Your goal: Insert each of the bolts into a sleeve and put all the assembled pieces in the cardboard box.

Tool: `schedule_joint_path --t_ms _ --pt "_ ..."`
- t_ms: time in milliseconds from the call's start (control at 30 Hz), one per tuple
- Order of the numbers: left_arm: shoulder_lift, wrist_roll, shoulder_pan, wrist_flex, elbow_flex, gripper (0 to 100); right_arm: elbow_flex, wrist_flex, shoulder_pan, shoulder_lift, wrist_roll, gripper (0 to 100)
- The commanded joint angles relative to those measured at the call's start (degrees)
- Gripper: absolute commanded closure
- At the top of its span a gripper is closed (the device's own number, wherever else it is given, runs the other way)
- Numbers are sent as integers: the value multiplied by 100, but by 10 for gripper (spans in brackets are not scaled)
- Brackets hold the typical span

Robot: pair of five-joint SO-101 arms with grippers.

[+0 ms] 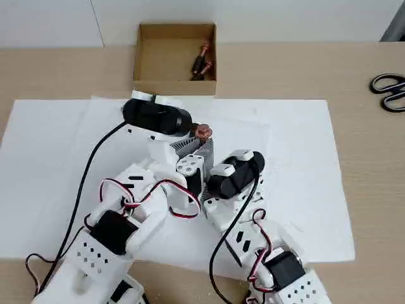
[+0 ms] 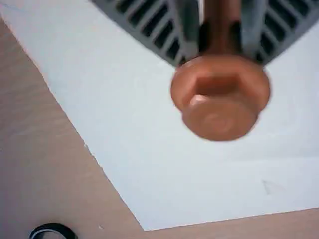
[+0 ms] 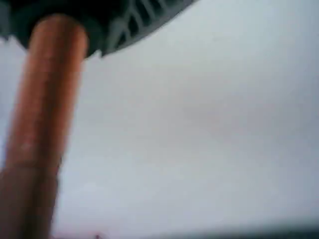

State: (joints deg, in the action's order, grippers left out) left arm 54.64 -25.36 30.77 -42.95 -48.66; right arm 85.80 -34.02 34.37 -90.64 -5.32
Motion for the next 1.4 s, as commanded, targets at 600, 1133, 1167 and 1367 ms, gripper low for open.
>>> schedule_joint_path --t_ms 600,1133,1167,1367 --pt "193 -9 0 -26 -251 994 -79 136 -48 -101 -44 995" --pt "185 -9 -9 466 -488 994 -132 127 -40 -101 -35 995" --pt "185 -9 -9 475 -488 994 -132 127 -40 -101 -35 995" --pt "193 -9 -202 615 -470 994 -132 127 -40 -101 -35 995"
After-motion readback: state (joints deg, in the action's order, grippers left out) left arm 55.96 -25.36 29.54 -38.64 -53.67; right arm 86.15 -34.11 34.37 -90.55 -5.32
